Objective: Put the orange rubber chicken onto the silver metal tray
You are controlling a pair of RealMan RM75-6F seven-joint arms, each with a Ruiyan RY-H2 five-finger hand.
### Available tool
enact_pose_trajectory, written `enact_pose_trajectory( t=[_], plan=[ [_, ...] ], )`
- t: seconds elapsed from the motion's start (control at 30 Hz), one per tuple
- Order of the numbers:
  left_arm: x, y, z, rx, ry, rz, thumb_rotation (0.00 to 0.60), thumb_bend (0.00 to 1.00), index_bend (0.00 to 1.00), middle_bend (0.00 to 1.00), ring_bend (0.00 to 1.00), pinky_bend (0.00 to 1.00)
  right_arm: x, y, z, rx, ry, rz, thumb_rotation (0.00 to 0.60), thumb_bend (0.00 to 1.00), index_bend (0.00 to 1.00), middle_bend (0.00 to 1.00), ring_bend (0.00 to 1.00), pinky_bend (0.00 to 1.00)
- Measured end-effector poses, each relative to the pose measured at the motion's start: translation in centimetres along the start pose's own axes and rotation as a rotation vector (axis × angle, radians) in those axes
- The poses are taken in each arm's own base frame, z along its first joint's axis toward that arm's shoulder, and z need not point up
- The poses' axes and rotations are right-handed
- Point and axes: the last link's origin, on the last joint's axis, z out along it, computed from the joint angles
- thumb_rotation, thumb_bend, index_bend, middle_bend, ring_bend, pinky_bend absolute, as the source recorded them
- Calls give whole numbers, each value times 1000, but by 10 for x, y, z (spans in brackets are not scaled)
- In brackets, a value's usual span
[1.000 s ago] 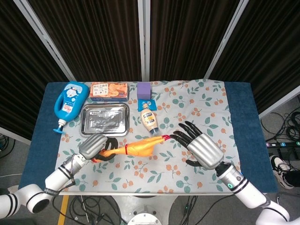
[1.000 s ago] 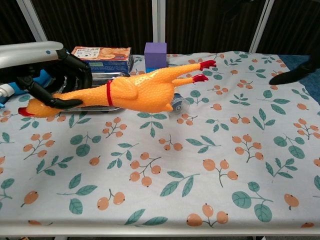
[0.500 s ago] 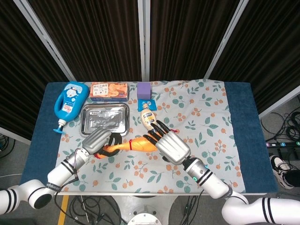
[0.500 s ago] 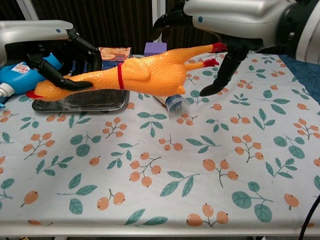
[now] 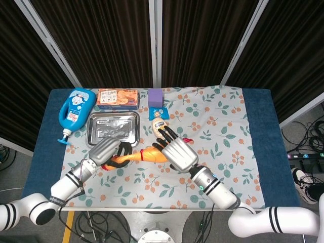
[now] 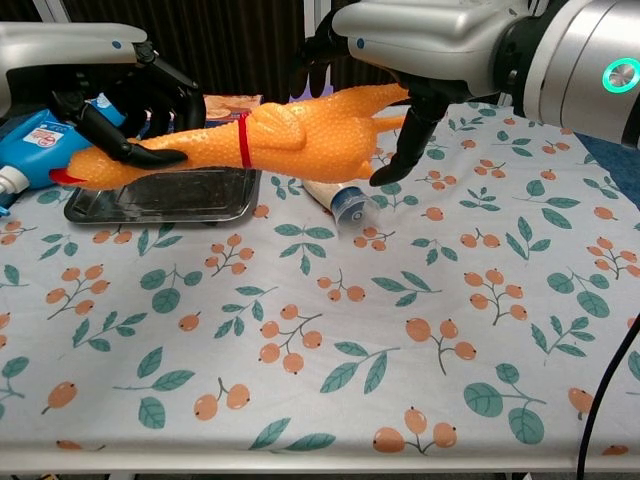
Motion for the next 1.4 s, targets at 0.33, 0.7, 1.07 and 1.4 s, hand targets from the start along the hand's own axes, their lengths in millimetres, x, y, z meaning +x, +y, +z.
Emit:
enact_pose_trajectory(
  t=[0.33,0.7,1.07,1.4],
  plan=[
    [1,1,-1,1,9,13,600,780,736,759,680,807,0,-7,14,-11,29,21,600,256,768,705,436,100],
    [1,0,0,6,37,8,600,780,735,759,680,807,-9,-16,10,9,28,0,600,386,1000,941,687,203],
    [-1,-2,0,11,36,6,600,780,736,759,680,809,-12,-15,6,3,16,20,600,341,878,824,596,191],
    [-1,-2,-1,14,36,3,600,780,735,759,680,809,-6,-6,5,-39,22,24,600,0,5,161,109,92]
  ],
)
